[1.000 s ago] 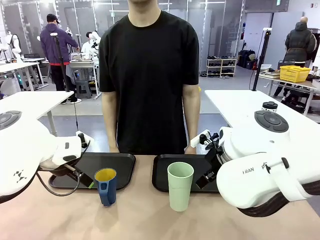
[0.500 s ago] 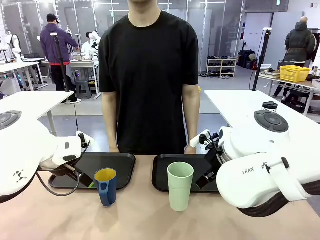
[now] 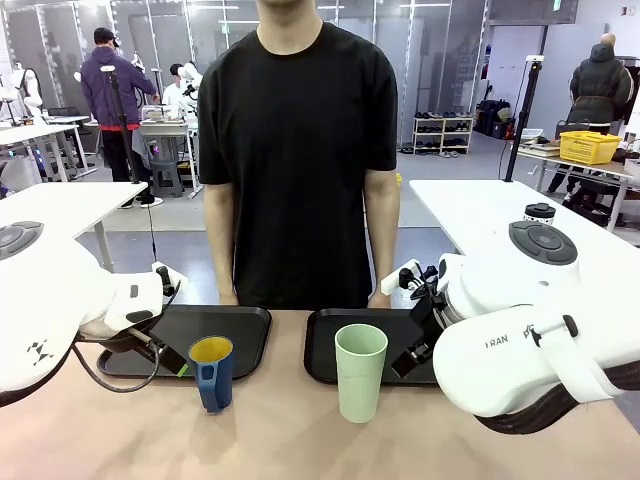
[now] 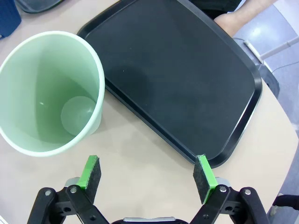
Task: Sort and store the cups by type.
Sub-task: Pick up the Reusable plastic cup.
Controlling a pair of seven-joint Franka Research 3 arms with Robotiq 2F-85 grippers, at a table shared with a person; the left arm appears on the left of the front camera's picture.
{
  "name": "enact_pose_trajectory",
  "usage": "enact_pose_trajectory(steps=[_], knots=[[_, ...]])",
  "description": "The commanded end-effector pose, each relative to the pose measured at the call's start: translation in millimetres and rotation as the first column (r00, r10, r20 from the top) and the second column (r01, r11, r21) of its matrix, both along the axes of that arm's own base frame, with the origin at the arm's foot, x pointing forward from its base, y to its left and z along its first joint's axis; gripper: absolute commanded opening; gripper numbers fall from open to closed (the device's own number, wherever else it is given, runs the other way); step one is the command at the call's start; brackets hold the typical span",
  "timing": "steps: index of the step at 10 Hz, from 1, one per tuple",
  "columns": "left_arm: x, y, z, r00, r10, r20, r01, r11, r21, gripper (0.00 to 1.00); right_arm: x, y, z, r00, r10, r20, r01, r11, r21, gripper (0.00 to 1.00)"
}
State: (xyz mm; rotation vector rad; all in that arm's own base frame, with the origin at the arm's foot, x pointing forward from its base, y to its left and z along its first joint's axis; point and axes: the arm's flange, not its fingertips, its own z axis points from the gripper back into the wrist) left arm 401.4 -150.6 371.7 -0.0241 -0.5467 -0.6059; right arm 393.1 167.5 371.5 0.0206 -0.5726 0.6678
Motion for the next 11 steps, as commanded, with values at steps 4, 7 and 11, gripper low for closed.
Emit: enact_pose_trajectory(steps=[4,7,11], knots=[[-5.1,-4.1,14.0,0.999,-0.034,0.029,0.034,0.999,0.005,1.0,-4.7,5.9,18.6,0.999,-0.029,0.015,0.029,0.999,-0.015,1.0],[-36.0,-24.7,77.3,0.99,-0.032,0.138,0.032,0.999,0.0,1.0,-38.3,25.2,106.7,0.985,-0.133,0.109,0.14,0.988,-0.065,1.0],[-53.9,-29.5,97.7,0.978,-0.054,0.201,0.056,0.998,-0.006,1.0,-65.7,18.6,142.1,0.97,-0.203,0.131,0.207,0.978,-0.02,1.0]])
